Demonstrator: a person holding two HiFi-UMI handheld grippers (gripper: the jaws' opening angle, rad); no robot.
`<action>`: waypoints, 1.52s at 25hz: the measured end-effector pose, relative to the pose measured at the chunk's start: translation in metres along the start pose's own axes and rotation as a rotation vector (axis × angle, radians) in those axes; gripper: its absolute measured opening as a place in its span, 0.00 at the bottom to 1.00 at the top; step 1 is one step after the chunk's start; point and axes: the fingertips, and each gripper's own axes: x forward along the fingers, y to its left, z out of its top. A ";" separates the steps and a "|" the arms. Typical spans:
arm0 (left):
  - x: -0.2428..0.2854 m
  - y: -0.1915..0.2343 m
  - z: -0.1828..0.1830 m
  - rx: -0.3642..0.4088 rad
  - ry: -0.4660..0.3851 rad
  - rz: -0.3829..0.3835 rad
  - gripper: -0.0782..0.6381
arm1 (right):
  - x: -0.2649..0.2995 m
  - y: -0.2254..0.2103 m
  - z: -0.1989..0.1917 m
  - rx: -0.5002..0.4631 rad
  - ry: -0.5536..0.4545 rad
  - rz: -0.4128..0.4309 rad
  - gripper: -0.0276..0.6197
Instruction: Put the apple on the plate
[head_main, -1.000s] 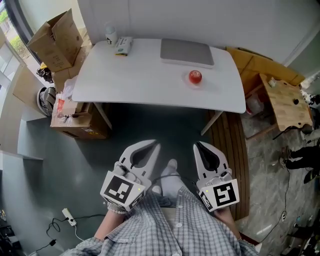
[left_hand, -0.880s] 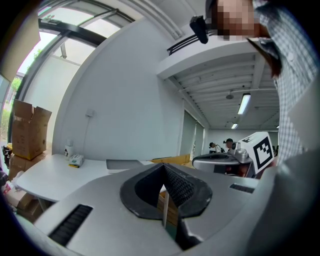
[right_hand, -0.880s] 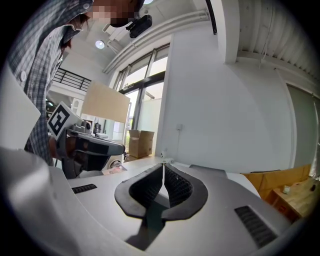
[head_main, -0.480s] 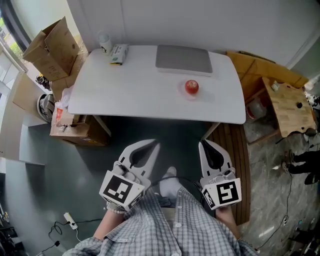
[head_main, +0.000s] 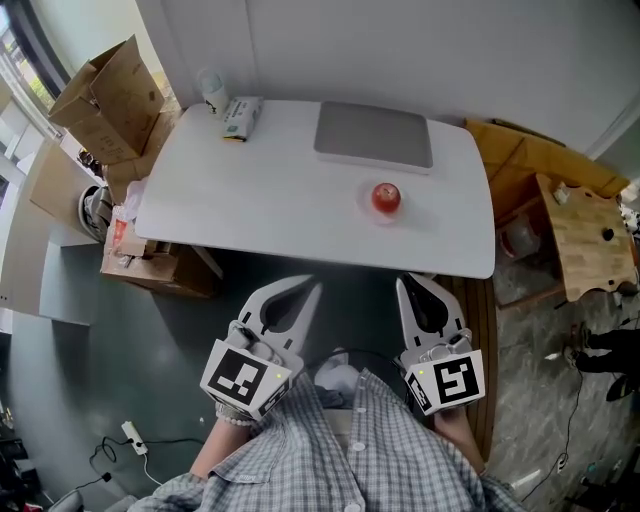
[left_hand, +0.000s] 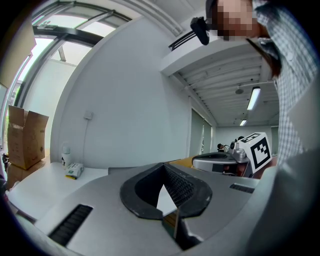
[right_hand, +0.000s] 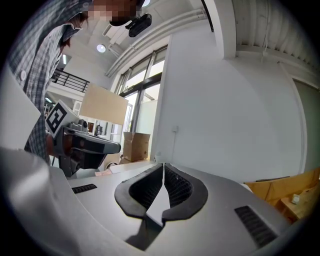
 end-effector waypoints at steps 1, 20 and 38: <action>0.005 0.002 0.001 0.001 -0.003 0.004 0.12 | 0.004 -0.005 0.000 -0.001 -0.002 0.005 0.08; 0.083 0.010 -0.003 0.011 0.003 0.002 0.12 | 0.039 -0.065 -0.020 -0.001 0.004 0.021 0.08; 0.136 0.044 -0.007 -0.006 0.052 -0.064 0.12 | 0.071 -0.103 -0.037 0.034 0.056 -0.060 0.08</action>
